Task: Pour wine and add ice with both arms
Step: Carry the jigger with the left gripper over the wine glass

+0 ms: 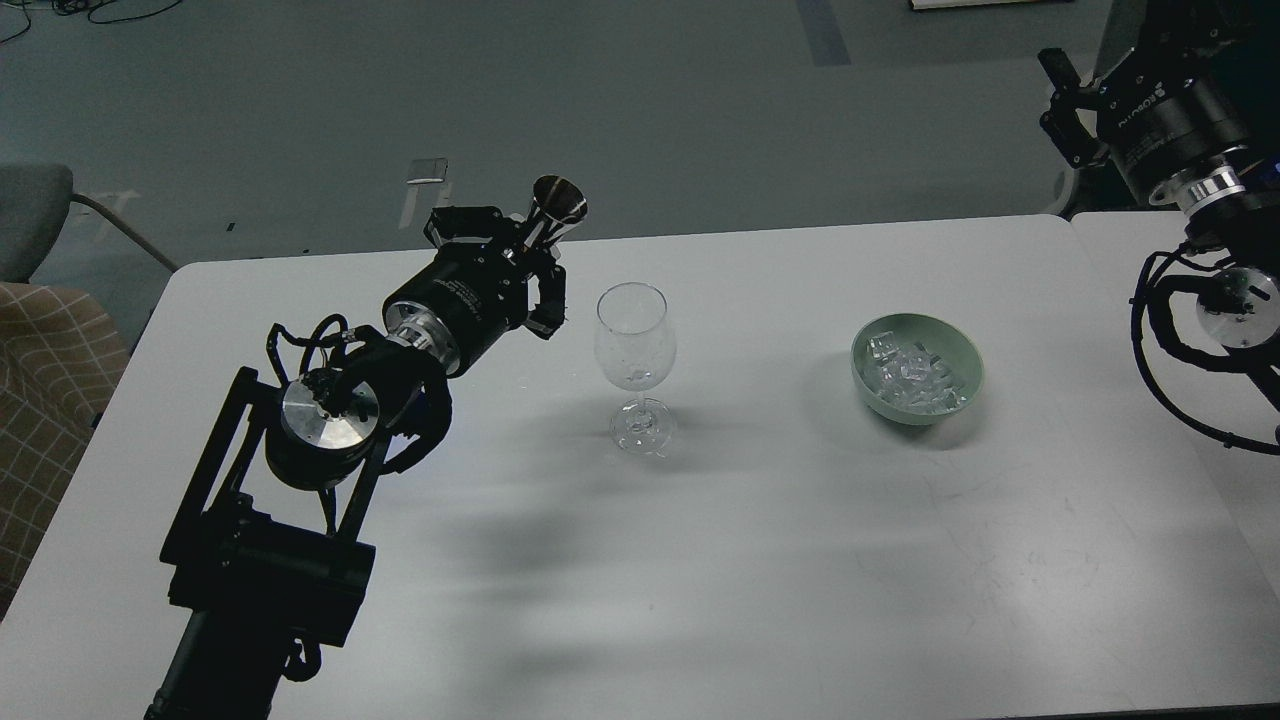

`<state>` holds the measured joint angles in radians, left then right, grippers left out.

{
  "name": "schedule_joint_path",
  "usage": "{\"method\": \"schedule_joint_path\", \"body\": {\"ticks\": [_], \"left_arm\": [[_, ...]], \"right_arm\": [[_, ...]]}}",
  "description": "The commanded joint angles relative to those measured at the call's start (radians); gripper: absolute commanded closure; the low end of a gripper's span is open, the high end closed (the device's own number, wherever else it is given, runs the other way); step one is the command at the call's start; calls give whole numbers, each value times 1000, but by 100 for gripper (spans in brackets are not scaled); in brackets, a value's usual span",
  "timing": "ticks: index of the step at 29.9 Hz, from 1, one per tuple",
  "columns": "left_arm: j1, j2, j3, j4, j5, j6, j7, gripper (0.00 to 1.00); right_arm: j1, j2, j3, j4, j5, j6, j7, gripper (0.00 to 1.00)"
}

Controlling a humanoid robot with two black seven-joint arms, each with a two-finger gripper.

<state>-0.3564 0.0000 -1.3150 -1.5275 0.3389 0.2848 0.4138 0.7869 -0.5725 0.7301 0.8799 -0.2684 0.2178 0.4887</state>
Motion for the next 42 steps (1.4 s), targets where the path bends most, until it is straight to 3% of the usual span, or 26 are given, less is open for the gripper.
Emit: {"method": "schedule_joint_path", "body": {"ticks": [1, 42], "left_arm": [[-3, 0, 16, -2, 35, 0, 11, 100], [1, 61, 82, -45, 261, -24, 42, 100]], "right_arm": [[0, -1, 0, -1, 0, 0, 0, 0], [-6, 2, 0, -2, -2, 0, 0, 0]]}}
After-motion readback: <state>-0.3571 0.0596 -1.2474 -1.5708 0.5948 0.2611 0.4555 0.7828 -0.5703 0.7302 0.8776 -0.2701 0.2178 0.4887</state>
